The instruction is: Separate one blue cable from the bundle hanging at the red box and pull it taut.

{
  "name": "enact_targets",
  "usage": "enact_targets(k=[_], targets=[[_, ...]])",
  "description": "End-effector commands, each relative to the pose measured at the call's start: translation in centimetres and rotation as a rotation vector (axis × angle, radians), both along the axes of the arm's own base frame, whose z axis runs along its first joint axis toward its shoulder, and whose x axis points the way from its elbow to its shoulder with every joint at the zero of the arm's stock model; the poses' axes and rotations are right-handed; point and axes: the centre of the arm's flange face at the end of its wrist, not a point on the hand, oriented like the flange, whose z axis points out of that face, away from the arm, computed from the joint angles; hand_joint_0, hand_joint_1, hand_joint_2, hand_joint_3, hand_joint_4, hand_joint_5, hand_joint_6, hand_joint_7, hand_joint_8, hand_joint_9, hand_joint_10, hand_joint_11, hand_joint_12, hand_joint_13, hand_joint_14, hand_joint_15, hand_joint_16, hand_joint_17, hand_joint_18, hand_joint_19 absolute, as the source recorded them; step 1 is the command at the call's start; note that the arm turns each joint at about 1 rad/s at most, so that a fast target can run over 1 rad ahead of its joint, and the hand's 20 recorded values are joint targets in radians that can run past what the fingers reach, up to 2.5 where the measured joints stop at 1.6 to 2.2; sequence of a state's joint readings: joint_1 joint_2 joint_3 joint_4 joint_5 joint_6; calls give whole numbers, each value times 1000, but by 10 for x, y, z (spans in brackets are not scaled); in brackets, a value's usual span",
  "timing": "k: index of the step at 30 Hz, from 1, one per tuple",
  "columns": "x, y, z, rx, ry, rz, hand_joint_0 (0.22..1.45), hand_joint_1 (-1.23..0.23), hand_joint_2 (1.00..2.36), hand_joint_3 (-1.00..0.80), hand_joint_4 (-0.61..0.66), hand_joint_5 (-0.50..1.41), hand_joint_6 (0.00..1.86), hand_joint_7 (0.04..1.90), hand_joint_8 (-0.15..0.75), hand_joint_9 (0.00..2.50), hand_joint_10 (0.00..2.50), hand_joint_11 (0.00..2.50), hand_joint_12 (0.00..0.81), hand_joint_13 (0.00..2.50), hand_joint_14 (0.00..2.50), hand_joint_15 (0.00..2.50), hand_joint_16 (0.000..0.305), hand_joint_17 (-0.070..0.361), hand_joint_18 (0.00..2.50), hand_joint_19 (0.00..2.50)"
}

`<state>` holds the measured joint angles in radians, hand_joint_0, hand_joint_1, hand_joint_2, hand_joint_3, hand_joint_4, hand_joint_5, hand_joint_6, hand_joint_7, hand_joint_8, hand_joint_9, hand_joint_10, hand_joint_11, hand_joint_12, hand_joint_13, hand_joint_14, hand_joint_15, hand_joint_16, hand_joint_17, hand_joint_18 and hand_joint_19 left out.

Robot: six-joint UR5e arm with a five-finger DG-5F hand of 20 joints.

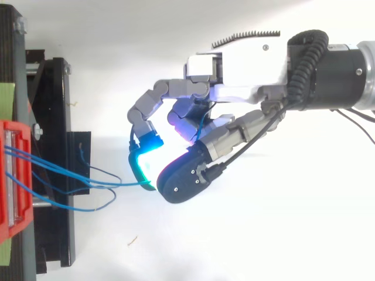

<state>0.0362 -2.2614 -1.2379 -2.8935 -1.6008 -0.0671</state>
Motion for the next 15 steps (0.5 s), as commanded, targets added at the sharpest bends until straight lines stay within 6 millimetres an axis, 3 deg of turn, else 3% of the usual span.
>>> enact_targets(k=[1, 15], targets=[[2, 1, 2, -3, -16, 0, 719, -825, 1017, -63, -243, -164, 910, 1442, 289, 763, 2500, 1374, 333, 827, 2500, 1445, 34, 76, 1480, 1765], [2, 1, 2, -3, -19, -1, 720, -831, 1009, 5, -249, -149, 907, 1475, 301, 824, 2500, 1371, 345, 893, 2500, 1436, 39, 87, 1595, 1821]])
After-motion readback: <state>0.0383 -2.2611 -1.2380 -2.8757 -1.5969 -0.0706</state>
